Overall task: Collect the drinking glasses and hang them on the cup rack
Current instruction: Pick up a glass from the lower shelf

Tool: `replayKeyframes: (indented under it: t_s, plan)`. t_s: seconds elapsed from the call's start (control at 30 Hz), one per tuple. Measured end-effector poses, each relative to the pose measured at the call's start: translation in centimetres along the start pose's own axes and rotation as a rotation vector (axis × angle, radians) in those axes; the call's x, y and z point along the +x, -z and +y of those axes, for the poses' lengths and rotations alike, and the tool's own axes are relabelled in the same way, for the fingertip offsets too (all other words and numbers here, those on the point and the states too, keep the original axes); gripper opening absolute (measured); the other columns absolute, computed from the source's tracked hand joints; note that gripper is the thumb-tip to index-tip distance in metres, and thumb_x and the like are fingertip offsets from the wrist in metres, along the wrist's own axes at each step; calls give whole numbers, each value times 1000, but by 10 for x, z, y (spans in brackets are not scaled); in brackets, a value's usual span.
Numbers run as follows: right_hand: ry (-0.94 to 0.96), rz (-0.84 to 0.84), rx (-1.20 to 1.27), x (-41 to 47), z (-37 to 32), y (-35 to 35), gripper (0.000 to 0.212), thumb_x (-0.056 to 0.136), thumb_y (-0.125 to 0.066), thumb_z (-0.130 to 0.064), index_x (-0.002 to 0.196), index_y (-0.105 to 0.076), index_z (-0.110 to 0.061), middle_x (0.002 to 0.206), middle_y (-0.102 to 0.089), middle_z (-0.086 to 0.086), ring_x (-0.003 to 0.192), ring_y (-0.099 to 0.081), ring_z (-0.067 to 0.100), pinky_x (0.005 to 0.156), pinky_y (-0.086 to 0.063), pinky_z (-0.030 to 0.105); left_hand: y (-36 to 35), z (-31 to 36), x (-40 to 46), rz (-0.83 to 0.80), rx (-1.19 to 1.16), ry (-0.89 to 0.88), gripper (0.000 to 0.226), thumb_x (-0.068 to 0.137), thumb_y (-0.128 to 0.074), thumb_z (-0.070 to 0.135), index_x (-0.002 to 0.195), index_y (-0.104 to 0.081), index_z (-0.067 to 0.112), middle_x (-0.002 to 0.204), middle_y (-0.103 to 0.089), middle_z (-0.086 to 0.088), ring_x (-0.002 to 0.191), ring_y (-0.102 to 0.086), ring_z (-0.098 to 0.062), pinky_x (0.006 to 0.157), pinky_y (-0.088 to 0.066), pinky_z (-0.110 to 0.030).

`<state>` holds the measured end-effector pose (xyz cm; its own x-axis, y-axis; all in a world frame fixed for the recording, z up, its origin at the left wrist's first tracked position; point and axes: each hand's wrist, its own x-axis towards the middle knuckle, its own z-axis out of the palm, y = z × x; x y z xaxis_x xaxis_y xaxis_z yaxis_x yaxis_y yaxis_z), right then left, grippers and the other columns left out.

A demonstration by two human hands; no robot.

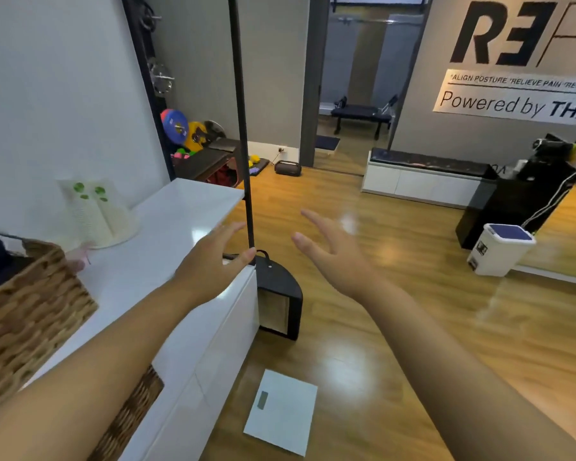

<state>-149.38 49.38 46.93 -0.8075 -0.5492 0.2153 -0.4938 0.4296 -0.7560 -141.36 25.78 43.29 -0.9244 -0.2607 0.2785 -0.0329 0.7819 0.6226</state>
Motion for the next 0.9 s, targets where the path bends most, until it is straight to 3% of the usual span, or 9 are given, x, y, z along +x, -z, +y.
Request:
replayKeyframes:
  t_s: [0.23,0.37,0.5,0.6,0.67,0.8,0.9]
  plan:
    - [18,-183,95,109,86,-27,66,100,-51,-61,160,-35,-40,168,-34,-12,154,-29,10,123,-29,42,-82,-70,81,-46,-18,187,70,92,-59,60,154,-33,42,162,-37,10,148,-36,-16,116,-38,-44]
    - [29,-320,207,184,146,-51,61,102,-46,-59,160,-33,-44,168,-31,-15,144,-29,0,109,-27,28,-136,-108,127,-37,43,313,71,91,-58,63,153,-32,43,159,-41,9,145,-40,-17,113,-43,-47]
    - [29,-453,274,243,208,-91,61,98,-47,-67,156,-31,-55,165,-30,-26,133,-26,-10,104,-28,25,-186,-153,169,-13,85,416,76,86,-55,70,153,-38,36,155,-46,6,139,-45,-17,113,-42,-43]
    - [41,-510,305,274,251,-122,60,99,-48,-65,156,-31,-55,141,-31,-51,115,-29,-35,95,-28,9,-219,-201,199,43,127,430,71,91,-65,56,152,-42,28,155,-46,1,142,-43,-21,116,-37,-40]
    - [34,-528,314,292,276,-141,59,99,-49,-64,155,-32,-57,122,-28,-61,106,-27,-44,86,-27,3,-239,-234,216,79,144,470,72,88,-63,61,151,-42,31,155,-47,3,140,-45,-20,113,-41,-43]
    - [28,-543,373,320,319,-183,57,97,-52,-65,152,-36,-59,125,-35,-59,116,-29,-40,91,-29,0,-278,-304,244,136,200,492,71,87,-67,55,149,-43,29,154,-46,2,138,-45,-23,111,-44,-47]
    - [22,-554,412,329,346,-217,64,89,-49,-71,151,-36,-60,140,-39,-48,126,-33,-30,90,-30,1,-305,-357,261,128,331,474,73,91,-69,47,154,-37,28,161,-37,-1,146,-35,-27,115,-38,-43]
